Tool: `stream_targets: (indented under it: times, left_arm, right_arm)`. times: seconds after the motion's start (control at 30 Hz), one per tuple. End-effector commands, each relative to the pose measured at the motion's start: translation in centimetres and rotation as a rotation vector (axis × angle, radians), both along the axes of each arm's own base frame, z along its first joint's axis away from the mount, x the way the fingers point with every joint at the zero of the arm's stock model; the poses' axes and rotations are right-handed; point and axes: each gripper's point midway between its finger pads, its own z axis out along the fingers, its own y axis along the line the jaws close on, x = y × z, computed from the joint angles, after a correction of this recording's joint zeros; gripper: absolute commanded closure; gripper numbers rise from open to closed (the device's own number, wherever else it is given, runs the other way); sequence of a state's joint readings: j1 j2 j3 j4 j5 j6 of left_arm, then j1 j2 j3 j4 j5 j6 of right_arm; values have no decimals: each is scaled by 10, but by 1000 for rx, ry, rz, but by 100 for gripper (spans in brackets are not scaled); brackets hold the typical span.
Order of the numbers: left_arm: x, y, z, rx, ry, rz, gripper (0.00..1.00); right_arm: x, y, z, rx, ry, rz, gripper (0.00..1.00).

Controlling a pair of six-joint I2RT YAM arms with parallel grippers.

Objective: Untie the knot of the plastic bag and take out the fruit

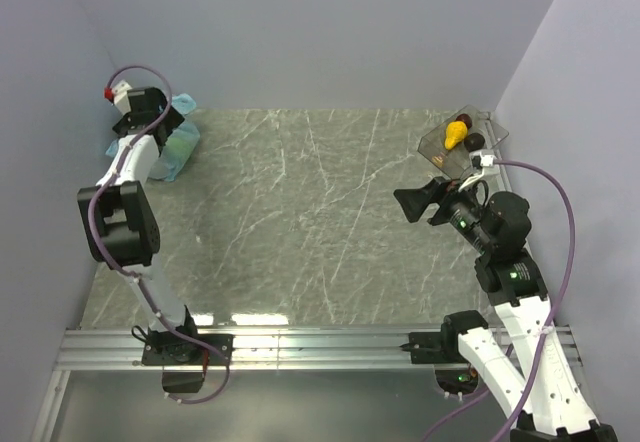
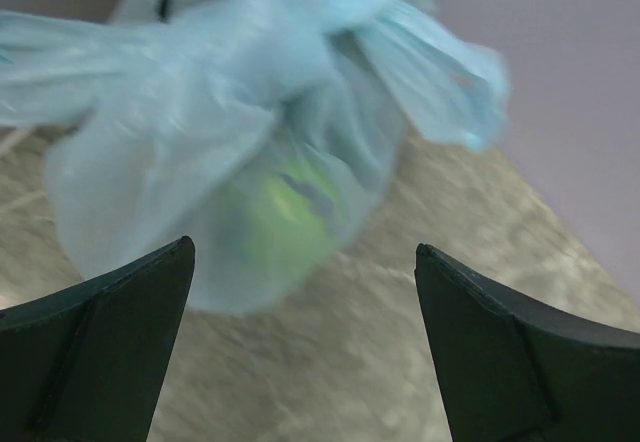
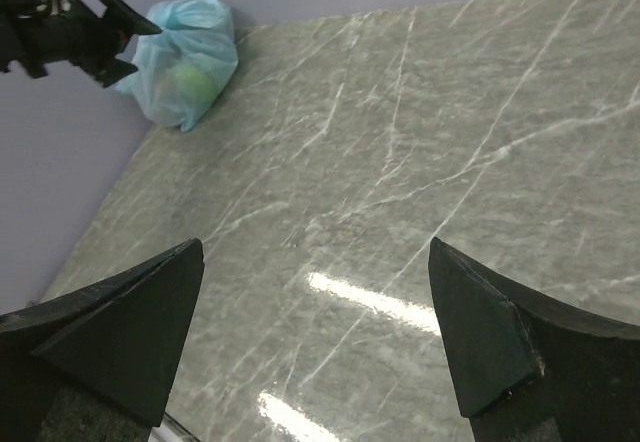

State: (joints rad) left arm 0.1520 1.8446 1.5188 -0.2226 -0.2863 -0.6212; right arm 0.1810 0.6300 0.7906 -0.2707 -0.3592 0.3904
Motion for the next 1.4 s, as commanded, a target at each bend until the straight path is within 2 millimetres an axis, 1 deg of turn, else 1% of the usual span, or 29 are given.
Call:
stream_targets:
  times: [0.0, 0.13, 0.2, 0.23, 0.27, 0.33, 0.37, 0.4, 0.5, 0.53, 0.6, 0.63, 0.67, 0.73, 0.8, 0.83, 0.9, 0.93, 0.97, 1.0, 1.07, 1.1, 1.13, 1.17, 1.2, 1.27, 1.3, 1.33, 1.37]
  left_arm:
    - [12, 43, 7, 59, -22, 77, 2]
    - [13, 74, -19, 80, 13, 126, 4]
    - [18, 85, -20, 121, 27, 128, 4]
    - [20, 88, -23, 134, 38, 128, 4]
    - [24, 90, -37, 143, 69, 124, 4]
    - [30, 96, -39, 170, 91, 117, 5]
    - [33, 97, -52, 171, 119, 112, 7]
    - [37, 98, -50, 174, 116, 108, 10]
    - [39, 92, -56, 164, 128, 70, 41]
    - [43, 85, -48, 154, 98, 34, 61]
    - [43, 74, -45, 154, 88, -14, 76]
    - [44, 63, -34, 172, 73, -64, 91]
    - [45, 50, -30, 168, 66, -124, 98]
    - [45, 22, -12, 192, 48, -230, 100]
    - [42, -7, -5, 194, 50, -333, 100]
    - [41, -32, -1, 198, 47, -388, 99]
    - [32, -65, 7, 221, 53, -488, 99]
    - [29, -98, 13, 236, 49, -556, 100]
    - [23, -109, 10, 245, 67, -589, 99]
    - [15, -148, 6, 266, 97, -677, 99]
    - [1, -178, 4, 282, 118, -751, 99]
    - [-10, -207, 2, 281, 125, -824, 99]
    - [-18, -222, 7, 284, 112, -864, 99]
    - [-29, -237, 0, 282, 124, -913, 99]
    - [-41, -265, -1, 288, 119, -985, 99]
    - [-68, -296, -6, 281, 122, -1101, 99]
    - [-86, -324, -8, 297, 119, -1185, 99]
    - [-108, -336, -16, 297, 143, -1255, 98]
    - [-120, -345, -19, 316, 149, -1287, 97]
  right_arm:
    - [-7, 12, 2, 4, -21, 77, 0]
    - [-6, 15, 0, -4, 15, 102, 0]
    - [-6, 16, -2, -9, 27, 112, 0]
    - [-5, 18, -2, -7, 34, 118, 0]
    - [-6, 19, -3, -5, 39, 128, 0]
    - [-5, 21, -5, 3, 47, 138, 0]
    - [-5, 22, -5, 7, 51, 140, 0]
    - [-5, 23, -6, 13, 56, 147, 0]
    - [-5, 25, -7, 21, 63, 151, 0]
    - [-4, 25, -7, 20, 64, 152, 0]
    - [-4, 24, -8, 14, 66, 151, 0]
    - [-4, 24, -8, 11, 65, 153, 0]
    - [-4, 25, -7, 9, 66, 155, 0]
    - [-5, 25, -7, -6, 70, 165, 0]
    - [-5, 24, -10, -20, 79, 168, 0]
    - [-5, 24, -9, -26, 77, 169, 0]
    - [-6, 23, -10, -35, 81, 166, 0]
    - [-6, 22, -6, -35, 75, 163, 0]
    - [-5, 20, -7, -40, 84, 148, 0]
    - [-5, 19, -6, -39, 87, 135, 0]
    - [-4, 17, -9, -46, 103, 122, 0]
    - [-3, 17, -10, -48, 110, 121, 0]
    - [-2, 17, -12, -49, 119, 124, 0]
    - [-2, 18, -14, -50, 128, 129, 0]
    - [-2, 20, -15, -47, 135, 139, 0]
    - [-1, 22, -19, -52, 154, 144, 0]
    - [-1, 24, -19, -61, 152, 144, 0]
    - [1, 25, -20, -67, 155, 140, 0]
    - [2, 26, -21, -76, 155, 137, 0]
